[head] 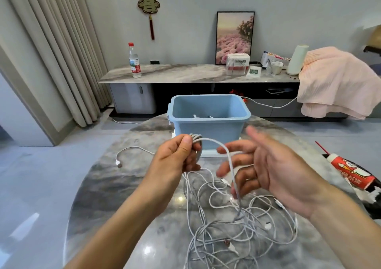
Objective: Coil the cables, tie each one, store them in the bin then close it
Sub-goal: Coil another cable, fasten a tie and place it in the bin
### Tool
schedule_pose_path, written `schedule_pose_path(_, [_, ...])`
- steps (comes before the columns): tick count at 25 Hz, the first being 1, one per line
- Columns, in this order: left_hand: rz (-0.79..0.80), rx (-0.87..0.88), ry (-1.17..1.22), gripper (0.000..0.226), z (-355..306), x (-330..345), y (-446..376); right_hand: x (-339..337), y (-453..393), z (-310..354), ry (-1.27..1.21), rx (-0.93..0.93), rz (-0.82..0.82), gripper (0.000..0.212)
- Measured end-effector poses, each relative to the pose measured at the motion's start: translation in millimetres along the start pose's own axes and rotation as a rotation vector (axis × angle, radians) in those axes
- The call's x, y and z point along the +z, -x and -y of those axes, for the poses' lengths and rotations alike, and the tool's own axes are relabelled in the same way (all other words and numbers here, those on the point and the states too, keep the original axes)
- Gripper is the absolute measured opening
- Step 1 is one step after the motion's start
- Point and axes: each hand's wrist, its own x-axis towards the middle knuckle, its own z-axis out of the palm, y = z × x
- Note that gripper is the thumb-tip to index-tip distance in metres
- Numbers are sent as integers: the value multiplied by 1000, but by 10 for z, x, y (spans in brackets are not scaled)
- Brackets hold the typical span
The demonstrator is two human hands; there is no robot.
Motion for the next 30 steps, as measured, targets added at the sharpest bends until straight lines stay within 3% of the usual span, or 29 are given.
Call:
schedule_pose_path(2, [20,-38,-12,32,27,56,5,83,23,0,91,-25,54,33])
schedule_pose_path(3, [45,-65,-3,33,30,72,14,108,-1,-1,56,-67,3,27])
schedule_pose_path(6, [222,-177,145,27,-50,79,73,62,-134,-39,-12,-174,-232,29])
schedule_pose_path(9, [373,-252,465,25,-95,53,81,70,-250,-201,76,-292,-365,26])
schedule_pose_path(12, [277,-143,540,25,-10,52,83,225,-308,-488,442,-437,-491,26])
schedule_pose_path(15, [31,-109,536,29,93,103,50,443,-303,-686,705,-364,-450,18])
schedule_pose_path(17, [-89,-85,443,32,147,117,9,589,-247,-715,850,-254,-342,22])
schedule_pose_path(20, [-141,89,30,24,167,128,23,697,-150,-612,926,-188,-293,18])
schedule_pose_path(23, [-74,334,-351,24,215,116,37,663,-70,-387,960,-186,-294,21])
schedule_pose_path(26, [98,488,-681,30,275,52,0,522,-3,-187,1115,-255,-320,24])
schedule_pose_path(28, [216,416,-663,31,265,32,-5,331,25,-63,1188,-395,-392,23])
schedule_pose_path(30, [328,248,-491,33,204,49,21,101,-7,-9,1204,-534,-387,36])
